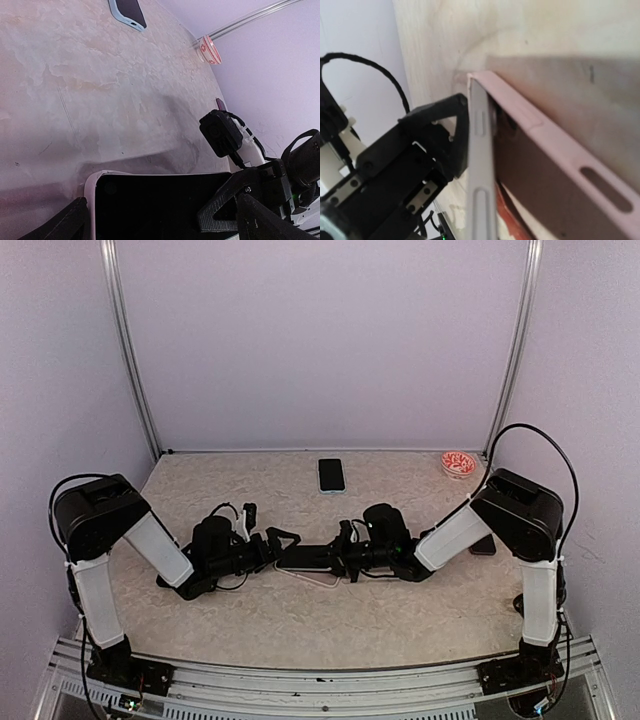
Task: Put the phone into the phone case
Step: Install the phone into the phone case.
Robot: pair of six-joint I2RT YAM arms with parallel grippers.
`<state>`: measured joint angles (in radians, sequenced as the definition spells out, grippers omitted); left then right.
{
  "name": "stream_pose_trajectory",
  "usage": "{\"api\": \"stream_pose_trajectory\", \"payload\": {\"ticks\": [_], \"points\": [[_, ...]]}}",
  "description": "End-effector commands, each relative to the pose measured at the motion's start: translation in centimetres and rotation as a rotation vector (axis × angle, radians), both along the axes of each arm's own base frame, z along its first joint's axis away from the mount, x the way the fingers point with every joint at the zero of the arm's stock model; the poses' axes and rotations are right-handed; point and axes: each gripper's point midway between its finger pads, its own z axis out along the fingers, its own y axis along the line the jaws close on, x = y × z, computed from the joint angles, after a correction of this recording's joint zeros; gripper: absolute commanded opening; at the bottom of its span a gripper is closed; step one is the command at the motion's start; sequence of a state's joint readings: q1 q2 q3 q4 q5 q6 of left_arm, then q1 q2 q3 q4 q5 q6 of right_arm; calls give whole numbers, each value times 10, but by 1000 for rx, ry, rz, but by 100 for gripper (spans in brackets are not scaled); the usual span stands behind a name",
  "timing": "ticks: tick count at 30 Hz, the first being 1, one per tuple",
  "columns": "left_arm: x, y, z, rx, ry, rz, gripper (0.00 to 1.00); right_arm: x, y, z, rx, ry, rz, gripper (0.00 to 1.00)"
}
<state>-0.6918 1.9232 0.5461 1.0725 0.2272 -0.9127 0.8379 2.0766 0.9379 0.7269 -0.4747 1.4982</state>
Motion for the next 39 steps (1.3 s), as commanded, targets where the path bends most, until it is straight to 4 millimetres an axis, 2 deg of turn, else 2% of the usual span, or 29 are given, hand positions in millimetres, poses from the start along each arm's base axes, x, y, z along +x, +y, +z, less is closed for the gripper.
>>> {"api": "stream_pose_trajectory", "payload": {"ticks": [1, 5, 12, 23, 32, 39], "points": [[-37, -7, -21, 15, 103, -109, 99, 3, 5, -16, -28, -1, -36, 0], [-41, -5, -21, -4, 109, -125, 99, 5, 11, -12, -15, -44, -12, 0], [-40, 1, -17, -23, 109, -120, 99, -3, 13, -10, 67, -45, 24, 0], [-25, 15, 8, -6, 59, -81, 99, -14, 9, 9, 175, -128, 93, 0], [-23, 25, 1, 72, 83, -44, 99, -18, 11, 28, 217, -171, 130, 0], [-24, 24, -2, 75, 96, -56, 99, -23, 9, 40, 233, -211, 149, 0]]}}
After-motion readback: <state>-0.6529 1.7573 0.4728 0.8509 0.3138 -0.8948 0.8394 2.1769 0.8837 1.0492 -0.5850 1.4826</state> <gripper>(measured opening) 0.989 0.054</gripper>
